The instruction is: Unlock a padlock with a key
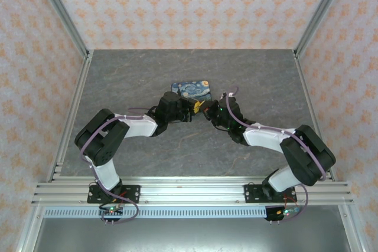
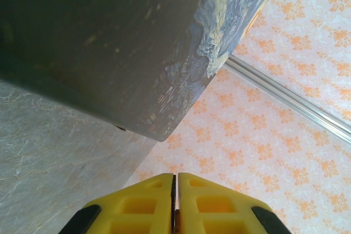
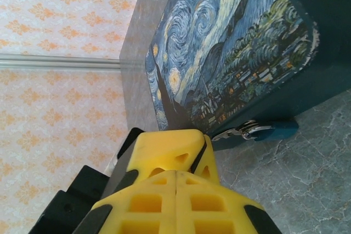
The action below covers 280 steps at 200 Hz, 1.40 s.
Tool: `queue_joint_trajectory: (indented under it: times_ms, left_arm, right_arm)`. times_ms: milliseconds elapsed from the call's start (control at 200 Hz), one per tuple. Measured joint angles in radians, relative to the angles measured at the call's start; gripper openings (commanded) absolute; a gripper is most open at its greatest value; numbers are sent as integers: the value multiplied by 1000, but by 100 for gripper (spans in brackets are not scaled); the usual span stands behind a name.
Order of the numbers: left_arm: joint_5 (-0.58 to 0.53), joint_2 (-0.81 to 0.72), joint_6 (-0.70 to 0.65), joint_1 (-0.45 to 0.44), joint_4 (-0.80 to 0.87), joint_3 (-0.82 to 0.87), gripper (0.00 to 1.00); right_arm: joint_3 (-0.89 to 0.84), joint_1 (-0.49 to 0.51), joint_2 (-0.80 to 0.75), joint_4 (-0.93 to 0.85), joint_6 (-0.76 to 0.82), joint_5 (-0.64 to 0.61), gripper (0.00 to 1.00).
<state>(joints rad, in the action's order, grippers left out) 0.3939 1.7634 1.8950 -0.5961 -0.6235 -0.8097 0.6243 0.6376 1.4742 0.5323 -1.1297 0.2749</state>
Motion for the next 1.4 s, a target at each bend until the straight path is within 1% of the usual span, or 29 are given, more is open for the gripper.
queue_joint_trajectory:
  times_ms: [95, 350, 485, 586, 631, 696, 721, 801, 861, 931, 986, 1101, 1261, 1401]
  left_arm:
    - [0, 2, 0, 0, -6, 0, 0]
    - [-5, 5, -23, 0, -18, 6, 0]
    - [-12, -18, -73, 1, 45, 7, 0]
    - [-20, -56, -137, 7, 110, 7, 0]
    - [-31, -77, -180, 10, 141, 5, 0]
    - [-45, -108, -259, 15, 194, -3, 0]
    - [-51, -117, -285, 16, 213, -9, 0]
    - [-67, -151, -425, 21, 280, -39, 0]
    - [-76, -177, -533, 21, 308, -58, 0]
    - [-80, -208, -650, 21, 324, -65, 0]
    - [-80, -229, -728, 21, 325, -65, 0]
    - [-60, -238, -821, 21, 338, -69, 0]
    - [-33, -215, -933, 6, 478, -132, 0]
    - [-42, -196, -1049, -65, 602, -151, 0]
  right_arm:
    - [0, 0, -7, 0, 0, -5, 0]
    - [-10, 0, -56, -25, 8, -21, 0]
    - [-19, 0, -87, -42, 8, -31, 0]
    - [-32, 0, -99, -47, 12, -36, 1]
    - [-38, 0, -100, -47, 15, -39, 7]
    - [-49, 0, -102, -52, 16, -41, 25]
    - [-53, 0, -103, -55, 20, -42, 30]
    - [-66, 0, -106, -64, 26, -42, 40]
    - [-76, -1, -109, -66, 34, -41, 46]
    - [-82, -2, -111, -68, 48, -33, 49]
    - [-82, -4, -111, -64, 61, -18, 49]
    - [-82, -4, -113, -48, 85, 11, 49]
    - [-85, -4, -154, -87, 116, 14, 49]
    - [-98, -4, -222, -159, 142, -5, 49]
